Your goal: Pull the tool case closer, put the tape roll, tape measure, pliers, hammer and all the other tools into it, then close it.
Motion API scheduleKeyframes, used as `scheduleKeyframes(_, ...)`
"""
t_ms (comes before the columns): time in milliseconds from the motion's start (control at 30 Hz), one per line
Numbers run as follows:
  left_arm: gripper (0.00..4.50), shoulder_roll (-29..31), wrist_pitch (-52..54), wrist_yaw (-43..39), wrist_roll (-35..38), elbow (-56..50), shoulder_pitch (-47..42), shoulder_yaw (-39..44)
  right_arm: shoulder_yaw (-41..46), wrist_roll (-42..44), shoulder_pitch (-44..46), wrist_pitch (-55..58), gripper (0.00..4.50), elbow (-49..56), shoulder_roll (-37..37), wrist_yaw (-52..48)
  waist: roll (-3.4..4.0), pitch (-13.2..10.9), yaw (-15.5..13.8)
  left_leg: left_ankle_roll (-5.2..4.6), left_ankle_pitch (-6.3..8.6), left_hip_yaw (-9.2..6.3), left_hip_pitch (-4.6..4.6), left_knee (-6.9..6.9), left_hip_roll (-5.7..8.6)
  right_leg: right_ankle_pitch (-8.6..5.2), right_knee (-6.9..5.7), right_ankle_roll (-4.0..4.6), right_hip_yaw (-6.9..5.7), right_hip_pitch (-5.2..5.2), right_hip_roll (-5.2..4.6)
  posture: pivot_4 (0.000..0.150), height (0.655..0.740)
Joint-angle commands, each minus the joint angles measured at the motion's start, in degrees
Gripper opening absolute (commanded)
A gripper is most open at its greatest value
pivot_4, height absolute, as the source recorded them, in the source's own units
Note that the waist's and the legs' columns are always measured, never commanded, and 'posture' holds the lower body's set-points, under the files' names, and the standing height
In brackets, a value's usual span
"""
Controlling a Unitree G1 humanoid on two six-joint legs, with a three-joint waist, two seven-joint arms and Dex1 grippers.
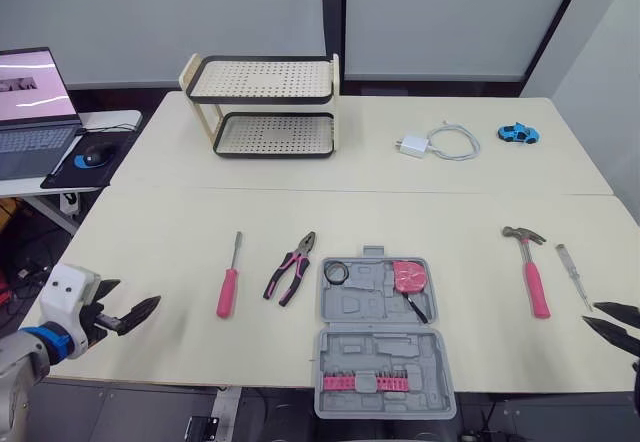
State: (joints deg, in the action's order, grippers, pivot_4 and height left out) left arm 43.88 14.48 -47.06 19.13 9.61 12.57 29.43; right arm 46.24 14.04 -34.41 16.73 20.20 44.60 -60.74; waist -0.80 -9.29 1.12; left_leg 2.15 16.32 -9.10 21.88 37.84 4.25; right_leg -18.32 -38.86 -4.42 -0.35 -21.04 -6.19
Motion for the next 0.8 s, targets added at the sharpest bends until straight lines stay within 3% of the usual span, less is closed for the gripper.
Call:
scheduleKeyframes(33,4.5,-0.23,0.17,2.22,0.69,-1.53,1.37,3.27,2.59,-0.14,-0.96,-3.08,1.92,-2.88,-0.09,0.45,0.0,0.0,0.0,0.0,0.0,0.01,0.0,0.0,-0.01,0.0,0.0,0.01,0.0,-0.01,0.0,0.15,0.74)
scheduleKeyframes(267,4.5,-1.68,5.77,6.16,2.68,-9.34,3.55,3.39,3.21,0.87,-1.48,-3.05,4.38,-6.48,1.48,0.06,0.0,0.0,-0.07,0.0,0.0,0.03,0.01,-0.01,-0.01,-0.01,0.01,0.02,0.03,0.0,-0.02,0.15,0.74)
scheduleKeyframes(633,4.5,-2.67,11.57,8.7,4.24,-17.13,4.61,3.52,2.5,1.29,-0.88,-3.68,4.44,-8.28,3.08,-0.66,0.03,0.02,-0.15,0.0,0.0,0.1,0.01,-0.01,-0.01,-0.02,0.01,0.04,0.07,0.0,-0.02,0.15,0.74)
scheduleKeyframes(800,4.5,-2.72,10.87,5.85,5.35,-19.36,6.34,2.89,1.97,1.88,-0.29,-4.71,4.44,-9.23,4.75,-2.69,0.04,0.02,-0.23,0.0,0.0,0.12,0.01,-0.01,-0.01,-0.03,0.01,0.05,0.08,0.0,-0.02,0.15,0.74)
